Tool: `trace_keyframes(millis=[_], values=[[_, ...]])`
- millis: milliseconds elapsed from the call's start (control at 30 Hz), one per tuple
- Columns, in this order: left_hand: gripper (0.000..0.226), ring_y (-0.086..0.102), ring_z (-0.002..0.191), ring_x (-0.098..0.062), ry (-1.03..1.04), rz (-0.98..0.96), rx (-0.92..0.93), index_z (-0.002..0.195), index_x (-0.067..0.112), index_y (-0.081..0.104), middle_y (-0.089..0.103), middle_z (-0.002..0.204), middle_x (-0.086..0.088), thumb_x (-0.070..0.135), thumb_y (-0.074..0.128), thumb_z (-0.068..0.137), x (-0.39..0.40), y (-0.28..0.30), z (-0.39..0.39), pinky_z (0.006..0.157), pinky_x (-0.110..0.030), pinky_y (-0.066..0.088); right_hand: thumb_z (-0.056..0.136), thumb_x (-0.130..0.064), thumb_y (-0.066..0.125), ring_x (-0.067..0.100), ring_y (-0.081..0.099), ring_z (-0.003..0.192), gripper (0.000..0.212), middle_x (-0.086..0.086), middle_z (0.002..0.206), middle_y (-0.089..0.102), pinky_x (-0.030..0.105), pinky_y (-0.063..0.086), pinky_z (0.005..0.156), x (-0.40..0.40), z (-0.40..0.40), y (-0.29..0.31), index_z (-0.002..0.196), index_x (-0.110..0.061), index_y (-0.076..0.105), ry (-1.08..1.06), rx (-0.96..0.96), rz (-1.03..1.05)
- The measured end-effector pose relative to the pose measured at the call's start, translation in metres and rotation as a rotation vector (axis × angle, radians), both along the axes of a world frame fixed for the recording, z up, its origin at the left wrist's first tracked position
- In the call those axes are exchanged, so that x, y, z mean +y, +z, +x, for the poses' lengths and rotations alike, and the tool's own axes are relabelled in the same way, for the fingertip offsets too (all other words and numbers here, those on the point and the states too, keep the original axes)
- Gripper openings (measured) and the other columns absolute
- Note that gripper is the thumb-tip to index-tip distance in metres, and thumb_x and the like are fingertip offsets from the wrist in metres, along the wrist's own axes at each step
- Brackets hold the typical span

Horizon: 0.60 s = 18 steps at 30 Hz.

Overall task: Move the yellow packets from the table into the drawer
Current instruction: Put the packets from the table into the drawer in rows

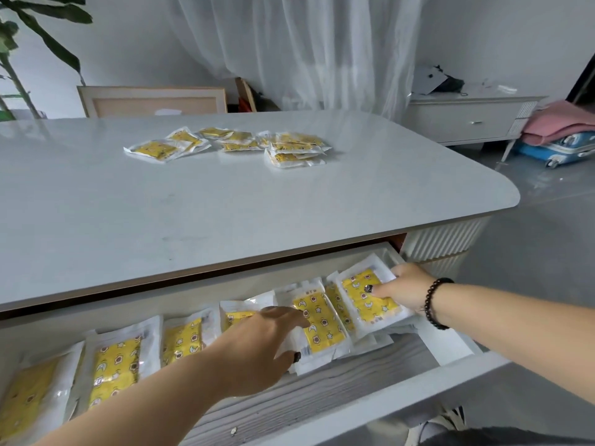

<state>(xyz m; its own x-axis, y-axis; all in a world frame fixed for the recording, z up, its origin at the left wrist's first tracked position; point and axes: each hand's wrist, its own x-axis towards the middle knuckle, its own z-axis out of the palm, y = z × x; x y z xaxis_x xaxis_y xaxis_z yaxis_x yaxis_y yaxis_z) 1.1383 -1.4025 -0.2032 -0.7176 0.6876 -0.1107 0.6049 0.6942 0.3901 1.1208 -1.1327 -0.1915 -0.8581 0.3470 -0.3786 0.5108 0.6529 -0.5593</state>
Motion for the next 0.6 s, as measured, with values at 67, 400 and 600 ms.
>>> trace_keyframes(millis=[67,400,600], values=[[0.053,0.024,0.141,-0.008,-0.041,-0.063,0.030,0.144,0.039,0.027,0.023,0.155,0.014,0.037,0.048,0.096,0.002,-0.005,-0.005,0.113,-0.028,0.026,0.081,-0.032,0.071,0.013,0.043,0.059,0.033,0.001,0.068,0.044,0.024,0.031,0.049,-0.008,-0.003,-0.008,0.073,-0.011,0.047,0.040,-0.014,0.057],[0.072,-0.007,0.147,-0.011,-0.093,-0.244,0.171,0.150,0.040,0.008,0.008,0.160,0.009,0.057,0.046,0.090,0.016,-0.021,-0.019,0.117,-0.034,-0.002,0.081,-0.035,0.068,0.015,0.051,0.071,0.026,0.002,0.086,0.056,0.023,0.032,0.050,-0.011,-0.012,-0.024,0.088,-0.014,0.055,0.150,0.098,0.254],[0.097,-0.015,0.146,-0.017,-0.055,-0.340,0.157,0.151,0.028,-0.006,-0.012,0.160,0.002,0.076,0.041,0.081,0.018,-0.024,-0.013,0.117,-0.038,-0.006,0.086,-0.041,0.061,0.016,0.042,0.118,0.056,0.000,0.131,0.038,0.030,0.049,0.089,-0.012,0.002,-0.003,0.135,-0.023,0.041,0.516,0.209,0.574]])
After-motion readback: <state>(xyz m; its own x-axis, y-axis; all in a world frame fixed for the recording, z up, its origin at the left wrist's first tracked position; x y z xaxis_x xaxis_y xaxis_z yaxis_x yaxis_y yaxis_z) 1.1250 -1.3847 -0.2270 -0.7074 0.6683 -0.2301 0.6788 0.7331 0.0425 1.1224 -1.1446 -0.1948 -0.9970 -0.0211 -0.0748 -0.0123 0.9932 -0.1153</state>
